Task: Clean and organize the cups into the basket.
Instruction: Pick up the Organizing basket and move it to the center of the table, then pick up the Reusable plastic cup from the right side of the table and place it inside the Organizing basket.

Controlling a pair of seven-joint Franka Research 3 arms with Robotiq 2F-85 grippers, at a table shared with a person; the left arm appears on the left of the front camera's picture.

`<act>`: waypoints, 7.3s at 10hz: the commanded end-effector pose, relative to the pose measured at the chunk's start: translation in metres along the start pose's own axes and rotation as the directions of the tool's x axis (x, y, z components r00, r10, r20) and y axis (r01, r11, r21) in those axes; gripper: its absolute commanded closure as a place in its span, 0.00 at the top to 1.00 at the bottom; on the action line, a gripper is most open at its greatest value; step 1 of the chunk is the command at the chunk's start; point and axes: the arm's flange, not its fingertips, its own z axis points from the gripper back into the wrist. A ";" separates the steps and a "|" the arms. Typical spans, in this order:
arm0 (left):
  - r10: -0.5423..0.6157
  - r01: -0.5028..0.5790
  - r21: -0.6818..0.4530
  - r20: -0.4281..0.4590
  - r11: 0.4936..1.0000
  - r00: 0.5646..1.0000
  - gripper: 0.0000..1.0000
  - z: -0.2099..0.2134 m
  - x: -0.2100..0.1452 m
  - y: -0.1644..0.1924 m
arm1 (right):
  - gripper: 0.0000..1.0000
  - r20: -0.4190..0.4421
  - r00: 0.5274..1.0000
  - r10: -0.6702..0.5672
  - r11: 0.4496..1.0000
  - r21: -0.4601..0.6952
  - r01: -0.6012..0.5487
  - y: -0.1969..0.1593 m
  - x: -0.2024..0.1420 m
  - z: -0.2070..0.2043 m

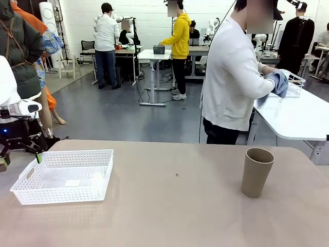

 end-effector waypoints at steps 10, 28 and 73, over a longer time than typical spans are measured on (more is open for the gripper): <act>-0.005 0.006 -0.013 0.068 1.000 0.998 1.00 0.001 -0.007 -0.004 | 1.00 -0.098 0.995 0.011 0.997 -0.074 -0.018 0.006 -0.043 -0.070; -0.021 0.022 -0.008 0.144 1.000 0.989 1.00 -0.001 -0.020 -0.005 | 1.00 -0.020 0.998 0.055 0.969 0.243 -0.048 -0.009 -0.066 -0.135; -0.201 0.228 -0.071 0.271 0.971 0.941 0.42 -0.089 0.055 0.013 | 0.42 0.019 0.997 0.080 0.894 0.441 -0.080 -0.006 -0.086 -0.249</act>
